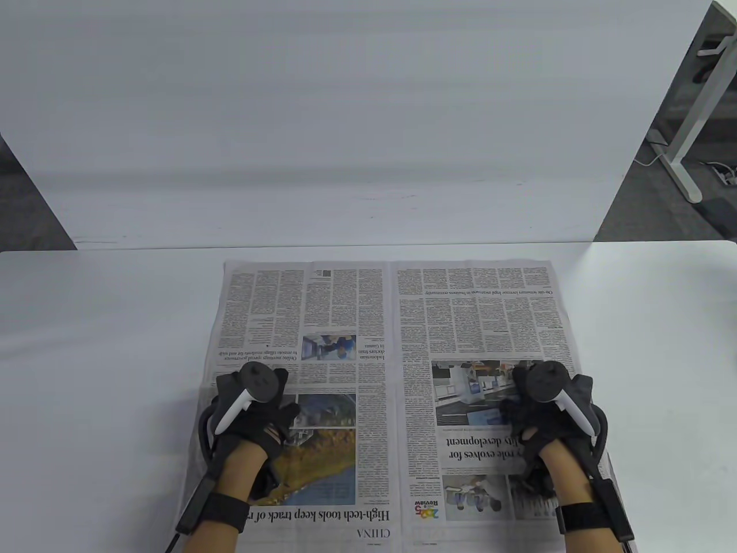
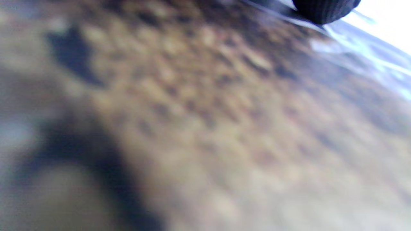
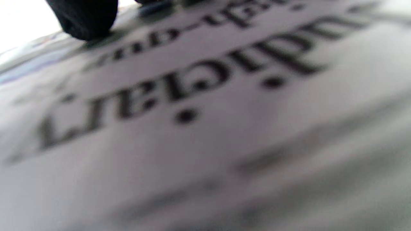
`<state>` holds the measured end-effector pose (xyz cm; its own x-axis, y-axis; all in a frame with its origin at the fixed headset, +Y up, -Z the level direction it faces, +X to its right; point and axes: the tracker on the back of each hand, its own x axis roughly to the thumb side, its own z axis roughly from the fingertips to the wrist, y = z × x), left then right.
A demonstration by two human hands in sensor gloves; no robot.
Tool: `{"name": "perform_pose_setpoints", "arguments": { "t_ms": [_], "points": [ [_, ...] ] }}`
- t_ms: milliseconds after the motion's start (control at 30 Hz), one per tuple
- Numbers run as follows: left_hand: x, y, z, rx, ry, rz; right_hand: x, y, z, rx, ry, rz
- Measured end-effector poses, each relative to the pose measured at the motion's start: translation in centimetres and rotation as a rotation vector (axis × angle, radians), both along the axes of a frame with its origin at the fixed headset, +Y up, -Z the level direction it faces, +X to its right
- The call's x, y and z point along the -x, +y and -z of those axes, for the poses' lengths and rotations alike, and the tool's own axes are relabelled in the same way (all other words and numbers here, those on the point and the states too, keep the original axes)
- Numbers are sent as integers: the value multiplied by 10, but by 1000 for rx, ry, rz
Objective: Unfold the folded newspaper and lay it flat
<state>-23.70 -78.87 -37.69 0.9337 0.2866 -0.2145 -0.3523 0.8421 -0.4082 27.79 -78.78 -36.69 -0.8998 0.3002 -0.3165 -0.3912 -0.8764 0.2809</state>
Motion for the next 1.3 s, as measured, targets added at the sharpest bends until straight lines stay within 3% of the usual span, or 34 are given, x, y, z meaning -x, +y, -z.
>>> {"name": "perform_pose_setpoints", "arguments": {
  "t_ms": [633, 1133, 1200, 1300],
  "points": [
    [41, -2, -2, 7, 149, -13, -41, -2, -6, 10, -127, 26],
    [58, -1, -6, 2, 217, -4, -51, -2, -12, 9, -169, 23],
    [56, 1, -6, -22, 215, 14, -49, 0, -12, -10, -165, 3],
    [51, 9, -8, -94, 203, 26, -38, 13, -14, -139, -129, -42]
  ]
}}
